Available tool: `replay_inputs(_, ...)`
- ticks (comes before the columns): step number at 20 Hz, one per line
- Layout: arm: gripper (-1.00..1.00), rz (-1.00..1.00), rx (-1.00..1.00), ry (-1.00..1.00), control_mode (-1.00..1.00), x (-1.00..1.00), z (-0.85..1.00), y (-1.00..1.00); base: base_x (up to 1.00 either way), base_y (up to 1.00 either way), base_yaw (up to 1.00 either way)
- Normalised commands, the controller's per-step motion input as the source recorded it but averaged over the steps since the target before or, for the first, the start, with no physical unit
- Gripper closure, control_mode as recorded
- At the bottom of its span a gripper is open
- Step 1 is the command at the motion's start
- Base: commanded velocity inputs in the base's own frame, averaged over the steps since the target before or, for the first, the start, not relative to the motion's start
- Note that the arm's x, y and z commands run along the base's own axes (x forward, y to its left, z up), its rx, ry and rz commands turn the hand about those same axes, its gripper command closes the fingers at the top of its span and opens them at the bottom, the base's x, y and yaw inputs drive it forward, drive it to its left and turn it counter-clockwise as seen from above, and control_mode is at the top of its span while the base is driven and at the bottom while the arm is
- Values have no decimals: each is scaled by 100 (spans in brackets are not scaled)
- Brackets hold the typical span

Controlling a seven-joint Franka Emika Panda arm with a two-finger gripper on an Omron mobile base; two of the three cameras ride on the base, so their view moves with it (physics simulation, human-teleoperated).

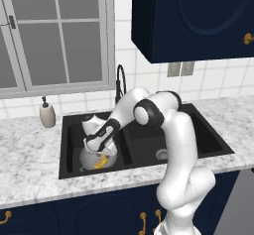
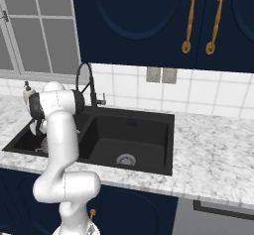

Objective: Put the colander in the sink, put the banana in the colander, and turn on the sink faucet and pour water over the colander.

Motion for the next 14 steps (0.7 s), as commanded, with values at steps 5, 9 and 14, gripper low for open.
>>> replay_inputs(5,-100,0,0,-3,-100,0,7,-4,0,0,0)
replay_inputs(9,-100,0,0,-4,-100,0,38,0,0,0,0)
replay_inputs(14,-100,0,0,-3,-100,-16,86,0,0,0,0)
